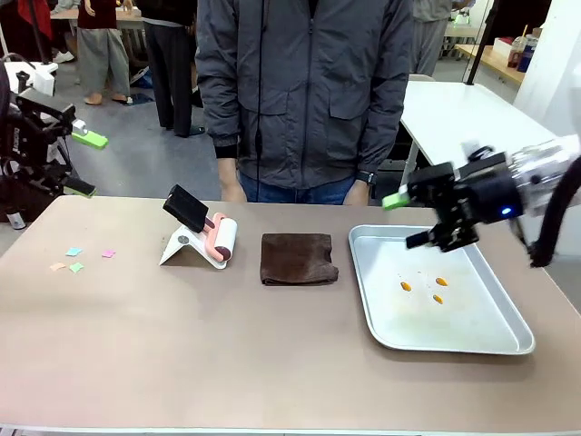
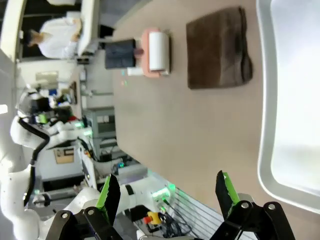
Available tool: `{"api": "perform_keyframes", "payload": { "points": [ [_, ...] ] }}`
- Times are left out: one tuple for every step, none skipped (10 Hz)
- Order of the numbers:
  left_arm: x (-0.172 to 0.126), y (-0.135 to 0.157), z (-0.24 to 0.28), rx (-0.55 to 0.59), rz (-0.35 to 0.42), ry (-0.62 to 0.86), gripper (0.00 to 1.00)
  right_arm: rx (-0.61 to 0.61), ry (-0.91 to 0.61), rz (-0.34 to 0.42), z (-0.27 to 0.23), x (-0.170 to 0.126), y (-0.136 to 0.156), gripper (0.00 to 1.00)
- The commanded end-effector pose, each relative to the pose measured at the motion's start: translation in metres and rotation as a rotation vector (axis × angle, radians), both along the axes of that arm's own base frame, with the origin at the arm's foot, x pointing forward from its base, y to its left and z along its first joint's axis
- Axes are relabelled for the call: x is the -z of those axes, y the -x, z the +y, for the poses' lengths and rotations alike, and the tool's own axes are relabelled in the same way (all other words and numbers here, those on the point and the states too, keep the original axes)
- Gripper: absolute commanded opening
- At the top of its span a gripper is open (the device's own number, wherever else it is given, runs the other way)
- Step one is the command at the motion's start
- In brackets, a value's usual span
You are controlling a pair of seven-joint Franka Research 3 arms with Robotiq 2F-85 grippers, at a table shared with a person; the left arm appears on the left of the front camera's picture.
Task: Clean the surface of the table.
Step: Hold the Lint Roller with your left hand and the towel with your right hand.
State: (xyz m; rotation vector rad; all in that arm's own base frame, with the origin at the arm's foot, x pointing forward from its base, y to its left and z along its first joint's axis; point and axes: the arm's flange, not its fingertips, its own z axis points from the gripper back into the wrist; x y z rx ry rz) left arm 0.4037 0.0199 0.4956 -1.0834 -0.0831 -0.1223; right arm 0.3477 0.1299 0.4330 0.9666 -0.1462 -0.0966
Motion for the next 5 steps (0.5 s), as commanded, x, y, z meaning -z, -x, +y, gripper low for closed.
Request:
{"api": "perform_keyframes", "payload": {
  "points": [
    [0.015, 0.011, -0.017, -0.054, -0.048, -0.092, 1.0, -0.04, -0.029, 0.049, 0.019, 0.024, -0.004, 1.0],
    [0.023, 0.013, -0.026, -0.056, -0.046, -0.118, 1.0, -0.06, -0.033, 0.073, 0.024, 0.034, 0.0, 1.0],
    [0.027, 0.014, -0.032, -0.04, -0.037, -0.106, 1.0, -0.055, -0.029, 0.081, 0.022, 0.036, 0.002, 1.0],
    [0.028, 0.007, -0.028, 0.01, -0.004, 0.01, 1.0, -0.032, -0.083, 0.102, 0.009, 0.029, 0.002, 1.0],
    [0.021, 0.009, -0.021, -0.048, -0.036, -0.099, 1.0, -0.069, -0.002, 0.097, 0.027, 0.035, 0.002, 1.0]
  ]
}}
